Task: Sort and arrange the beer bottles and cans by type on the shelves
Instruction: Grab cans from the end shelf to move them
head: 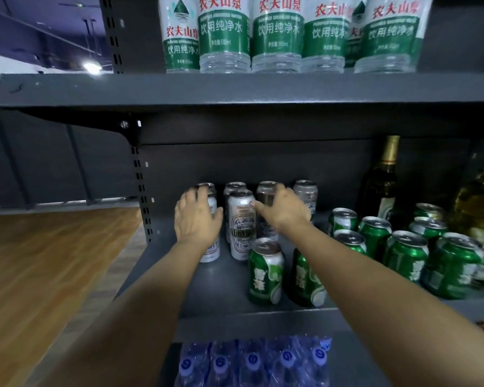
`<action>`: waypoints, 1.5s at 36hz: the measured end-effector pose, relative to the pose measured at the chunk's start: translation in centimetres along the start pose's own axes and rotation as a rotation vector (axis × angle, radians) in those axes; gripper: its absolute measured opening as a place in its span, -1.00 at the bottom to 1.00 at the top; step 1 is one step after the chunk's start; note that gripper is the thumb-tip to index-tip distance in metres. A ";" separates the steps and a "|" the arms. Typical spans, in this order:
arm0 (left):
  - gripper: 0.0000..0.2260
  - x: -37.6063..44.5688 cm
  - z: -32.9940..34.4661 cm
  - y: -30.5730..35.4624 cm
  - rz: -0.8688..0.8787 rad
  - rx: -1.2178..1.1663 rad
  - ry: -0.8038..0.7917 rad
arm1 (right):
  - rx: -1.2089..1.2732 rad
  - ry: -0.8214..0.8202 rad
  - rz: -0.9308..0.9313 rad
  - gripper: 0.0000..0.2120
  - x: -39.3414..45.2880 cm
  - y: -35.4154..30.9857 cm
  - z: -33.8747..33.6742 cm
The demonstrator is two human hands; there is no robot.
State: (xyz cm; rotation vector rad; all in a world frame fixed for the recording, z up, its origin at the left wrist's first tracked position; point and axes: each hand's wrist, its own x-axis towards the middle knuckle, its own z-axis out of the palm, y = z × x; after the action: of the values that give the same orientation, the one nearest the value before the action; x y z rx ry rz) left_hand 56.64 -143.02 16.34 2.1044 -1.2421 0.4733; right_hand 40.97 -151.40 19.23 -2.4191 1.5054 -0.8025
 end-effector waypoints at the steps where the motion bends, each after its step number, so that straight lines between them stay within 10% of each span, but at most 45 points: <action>1: -0.52 -0.2 -0.3 0.7 0.015 -0.005 0.004 | -0.003 0.012 0.003 -0.33 -0.5 0.7 -0.6; 16: -0.58 -13.1 -0.5 21.5 0.232 -0.133 -0.139 | -0.247 -0.024 0.195 -0.27 -16.0 20.4 -13.1; 34: -0.44 -37.9 10.5 52.9 0.771 -0.075 -0.837 | -0.308 -0.113 0.828 -0.31 -39.3 50.9 -23.8; 54: -0.43 -41.2 25.3 81.9 0.982 -0.137 -0.973 | -0.437 -0.182 0.995 -0.38 -36.2 77.5 -34.0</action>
State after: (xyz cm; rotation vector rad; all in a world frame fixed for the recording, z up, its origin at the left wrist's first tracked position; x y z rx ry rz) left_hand -35.31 -162.40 1.62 1.4474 -2.7608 -0.3311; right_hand -49.55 -151.99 2.46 -1.4850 2.5859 -0.0354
